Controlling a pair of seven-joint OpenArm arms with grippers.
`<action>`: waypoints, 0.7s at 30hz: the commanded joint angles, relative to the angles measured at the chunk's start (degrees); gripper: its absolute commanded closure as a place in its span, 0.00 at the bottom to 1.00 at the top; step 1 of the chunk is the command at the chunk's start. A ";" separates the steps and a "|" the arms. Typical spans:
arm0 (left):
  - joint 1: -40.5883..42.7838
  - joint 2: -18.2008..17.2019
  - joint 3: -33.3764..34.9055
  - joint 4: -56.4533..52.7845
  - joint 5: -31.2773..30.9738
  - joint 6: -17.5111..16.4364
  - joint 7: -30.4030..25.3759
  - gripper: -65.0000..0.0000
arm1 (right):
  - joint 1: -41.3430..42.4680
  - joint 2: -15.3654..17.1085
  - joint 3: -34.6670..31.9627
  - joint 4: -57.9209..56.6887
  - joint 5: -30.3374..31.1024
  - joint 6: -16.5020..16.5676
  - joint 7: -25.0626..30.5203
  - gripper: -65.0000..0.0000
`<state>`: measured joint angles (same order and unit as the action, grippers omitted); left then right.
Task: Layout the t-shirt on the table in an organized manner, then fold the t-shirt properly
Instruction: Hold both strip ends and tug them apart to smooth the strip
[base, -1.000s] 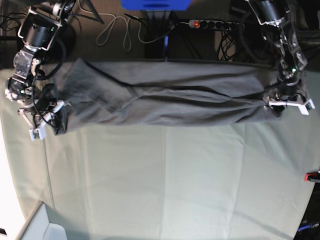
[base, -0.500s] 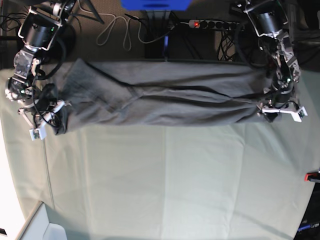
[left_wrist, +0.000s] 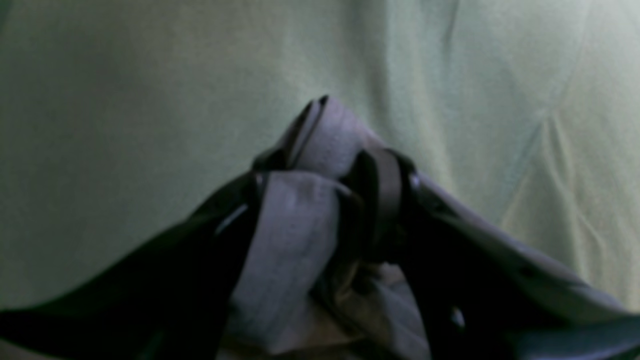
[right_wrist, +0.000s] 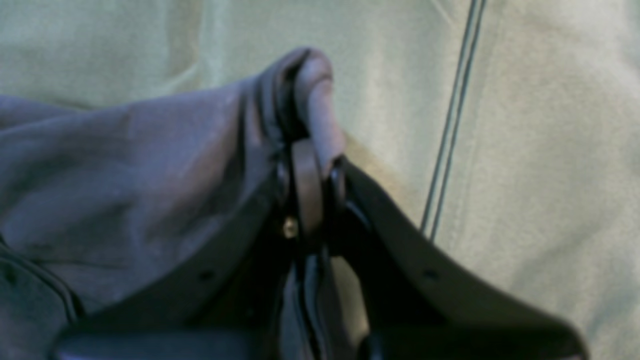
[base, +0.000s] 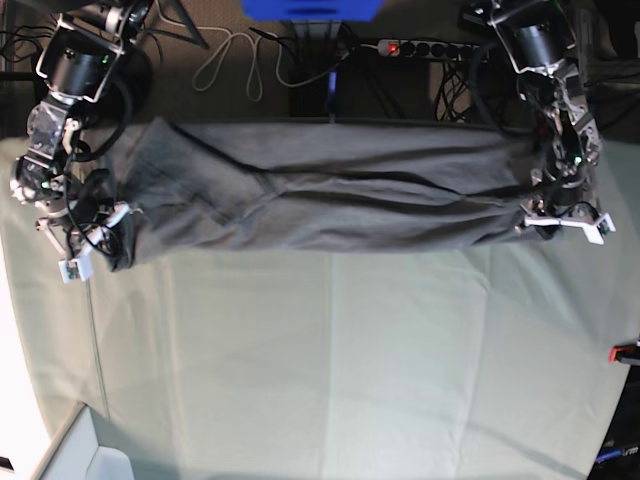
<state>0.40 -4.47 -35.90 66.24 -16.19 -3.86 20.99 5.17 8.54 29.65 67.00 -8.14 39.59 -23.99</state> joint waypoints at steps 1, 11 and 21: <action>-0.89 -0.67 -0.19 1.24 -0.47 -0.14 -1.17 0.64 | 1.03 0.74 0.11 0.91 0.89 0.41 1.44 1.00; -4.14 -0.76 -0.19 0.44 -0.12 -0.14 -1.17 0.84 | 1.12 0.74 0.11 0.91 0.89 0.41 1.44 1.00; -6.16 -0.85 -0.19 0.44 -0.03 -0.14 -1.17 1.00 | 1.12 0.83 0.02 0.91 0.89 0.41 1.44 1.00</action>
<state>-4.67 -4.60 -35.99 65.76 -16.14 -3.88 21.23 5.19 8.56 29.65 67.00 -8.14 39.59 -23.97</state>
